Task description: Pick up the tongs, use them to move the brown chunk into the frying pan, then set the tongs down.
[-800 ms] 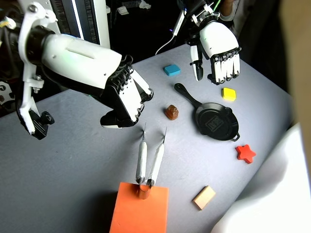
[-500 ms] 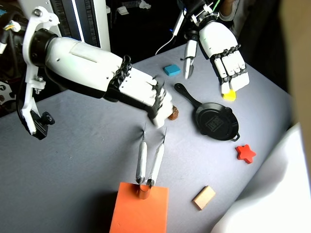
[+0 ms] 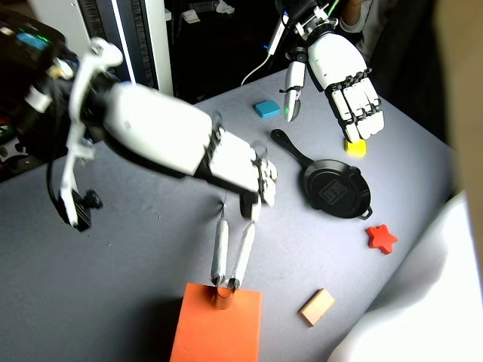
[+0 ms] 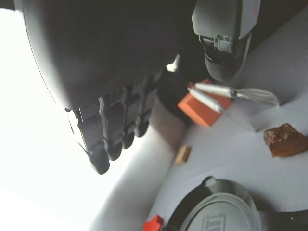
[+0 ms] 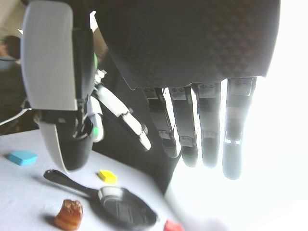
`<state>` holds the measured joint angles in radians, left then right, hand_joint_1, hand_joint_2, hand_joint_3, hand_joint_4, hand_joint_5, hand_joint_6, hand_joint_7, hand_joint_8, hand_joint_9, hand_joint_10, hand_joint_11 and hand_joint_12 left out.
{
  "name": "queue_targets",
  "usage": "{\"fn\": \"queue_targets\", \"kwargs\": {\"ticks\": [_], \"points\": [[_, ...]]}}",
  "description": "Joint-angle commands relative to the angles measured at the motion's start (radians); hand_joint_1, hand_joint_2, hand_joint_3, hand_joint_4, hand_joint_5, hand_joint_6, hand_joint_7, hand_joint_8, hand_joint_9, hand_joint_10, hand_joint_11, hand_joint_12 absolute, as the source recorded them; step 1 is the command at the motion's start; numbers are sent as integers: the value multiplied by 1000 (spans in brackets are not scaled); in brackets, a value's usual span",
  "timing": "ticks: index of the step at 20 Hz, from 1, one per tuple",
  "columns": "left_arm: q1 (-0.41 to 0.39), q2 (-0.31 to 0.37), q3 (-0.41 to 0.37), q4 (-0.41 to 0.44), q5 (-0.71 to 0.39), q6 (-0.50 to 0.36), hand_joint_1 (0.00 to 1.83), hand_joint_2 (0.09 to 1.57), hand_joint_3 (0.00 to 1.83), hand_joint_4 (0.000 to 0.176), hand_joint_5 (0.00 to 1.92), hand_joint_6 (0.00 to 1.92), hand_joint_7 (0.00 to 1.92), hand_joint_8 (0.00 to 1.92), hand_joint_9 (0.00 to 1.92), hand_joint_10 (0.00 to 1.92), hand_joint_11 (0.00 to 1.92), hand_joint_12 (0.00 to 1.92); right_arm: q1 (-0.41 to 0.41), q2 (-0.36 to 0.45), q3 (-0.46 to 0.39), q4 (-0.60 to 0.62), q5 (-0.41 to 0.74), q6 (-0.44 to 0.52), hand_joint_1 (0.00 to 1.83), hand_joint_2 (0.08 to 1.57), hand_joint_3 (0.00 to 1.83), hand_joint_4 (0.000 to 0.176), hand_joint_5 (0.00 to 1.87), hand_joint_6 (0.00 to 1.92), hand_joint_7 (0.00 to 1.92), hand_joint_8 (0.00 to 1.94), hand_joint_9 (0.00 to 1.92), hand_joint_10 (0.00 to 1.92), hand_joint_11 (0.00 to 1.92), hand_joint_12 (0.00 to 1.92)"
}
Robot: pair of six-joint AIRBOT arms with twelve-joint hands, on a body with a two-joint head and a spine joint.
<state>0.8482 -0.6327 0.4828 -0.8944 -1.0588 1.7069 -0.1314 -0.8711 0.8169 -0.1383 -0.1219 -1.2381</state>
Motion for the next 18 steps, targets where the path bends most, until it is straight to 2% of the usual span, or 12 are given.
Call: {"fn": "queue_targets", "kwargs": {"ticks": [1, 2, 3, 5, 8, 10, 11, 18], "points": [[6, 13, -5, 45, -141, -14, 0, 1182, 1, 0, 18, 3, 57, 4, 59, 4, 0, 343, 35, -11, 7, -4, 76, -29, 963, 1030, 0, 0, 20, 17, 60, 0, 0, 212, 0, 271], [20, 18, -9, 45, -148, -24, 0, 1181, 1, 0, 14, 2, 51, 1, 54, 1, 0, 344, 55, -32, 19, -22, 34, -29, 1057, 998, 0, 0, 25, 16, 30, 2, 5, 98, 0, 53], [31, 25, -14, 45, -152, -29, 0, 1183, 1, 0, 24, 6, 53, 2, 57, 3, 0, 344, 68, -51, 35, -29, 7, -29, 1083, 975, 0, 0, 15, 11, 5, 0, 0, 19, 0, 10], [42, 33, -19, 45, -157, -33, 0, 1193, 3, 0, 16, 0, 41, 1, 43, 0, 0, 300, 91, -100, 76, -59, -63, -19, 1056, 995, 0, 0, 12, 8, 2, 0, 0, 0, 0, 0], [40, 38, -17, 45, -157, -36, 0, 1194, 0, 0, 24, 1, 50, 2, 54, 2, 0, 341, 120, -150, 111, -189, -212, 87, 1108, 973, 0, 0, 7, 5, 0, 0, 0, 0, 0, 0], [40, 41, -23, 46, -157, -37, 0, 1195, 0, 0, 14, 0, 45, 0, 49, 0, 0, 309, 130, -171, 124, -246, -278, 143, 1066, 950, 0, 0, 0, 0, 0, 0, 0, 0, 0, 0], [40, 42, -29, 46, -157, -37, 0, 1195, 0, 0, 22, 2, 64, 4, 71, 6, 0, 367, 138, -187, 140, -249, -325, 163, 1068, 942, 0, 0, 0, 0, 0, 0, 0, 0, 0, 0], [40, 41, -48, 46, -157, -37, 0, 1188, 0, 0, 35, 2, 59, 1, 59, 1, 0, 295, 138, -264, 212, -262, -351, 159, 1020, 990, 0, 0, 0, 0, 0, 0, 0, 0, 0, 0]]}}
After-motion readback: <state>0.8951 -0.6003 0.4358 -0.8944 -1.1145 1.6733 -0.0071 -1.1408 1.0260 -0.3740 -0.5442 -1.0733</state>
